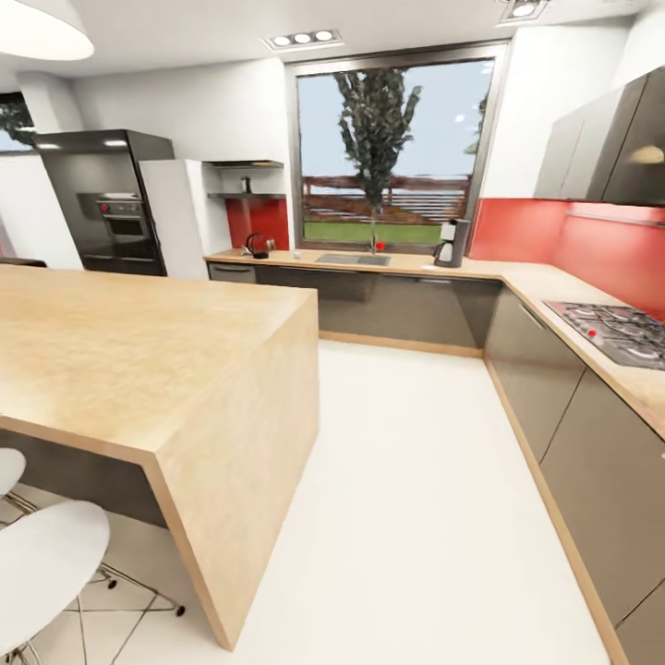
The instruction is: Set up a coffee station on the kitchen countertop: keep the coffee maker on the countertop, move the bottle of coffee from the kitchen shelf to the counter next to the coffee maker, place a paper coffee filter on top of the coffee maker, put the saucer next to the coffee maker with the coffee cup on the saucer, and place the electric kettle next to the coffee maker.
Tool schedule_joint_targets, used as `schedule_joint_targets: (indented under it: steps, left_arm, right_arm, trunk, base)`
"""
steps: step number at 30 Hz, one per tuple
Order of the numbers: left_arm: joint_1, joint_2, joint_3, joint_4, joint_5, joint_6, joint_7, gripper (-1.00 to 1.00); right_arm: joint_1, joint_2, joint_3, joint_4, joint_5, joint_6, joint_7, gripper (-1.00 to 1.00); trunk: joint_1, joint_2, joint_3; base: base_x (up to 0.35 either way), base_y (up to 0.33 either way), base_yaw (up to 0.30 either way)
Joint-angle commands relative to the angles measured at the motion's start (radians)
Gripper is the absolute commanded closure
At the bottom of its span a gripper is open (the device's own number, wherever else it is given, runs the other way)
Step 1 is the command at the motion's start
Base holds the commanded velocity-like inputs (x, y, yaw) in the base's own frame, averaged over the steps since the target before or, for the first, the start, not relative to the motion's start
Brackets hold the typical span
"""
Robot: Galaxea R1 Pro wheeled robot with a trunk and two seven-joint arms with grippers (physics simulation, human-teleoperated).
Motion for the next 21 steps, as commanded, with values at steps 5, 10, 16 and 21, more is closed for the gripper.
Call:
schedule_joint_targets:
  steps: [5, 10, 16, 21]
  left_arm:
    - [0.000, 0.000, 0.000, 0.000, 0.000, -0.003, 0.000, -1.00]
    - [0.000, 0.000, 0.001, 0.000, 0.000, -0.003, 0.000, -1.00]
    - [0.000, 0.000, 0.001, -0.001, 0.001, -0.003, 0.000, -1.00]
    - [0.000, 0.001, 0.000, -0.001, 0.001, -0.003, 0.000, -1.00]
  right_arm:
    - [-0.001, 0.000, 0.000, 0.000, 0.000, -0.001, 0.000, -1.00]
    - [-0.001, 0.000, 0.000, 0.000, 0.000, -0.001, -0.001, -1.00]
    - [-0.001, 0.000, 0.000, 0.000, 0.000, -0.001, -0.002, -1.00]
    - [-0.001, 0.000, 0.000, 0.000, 0.000, -0.001, -0.002, -1.00]
  trunk:
    - [-0.019, 0.034, 0.011]
    - [-0.038, 0.069, 0.024]
    - [-0.061, 0.111, 0.039]
    - [-0.080, 0.146, 0.052]
  base:
    - [0.000, 0.000, -0.287]
    - [0.000, 0.000, -0.287]
    - [0.000, 0.000, -0.287]
    - [0.000, 0.000, -0.287]
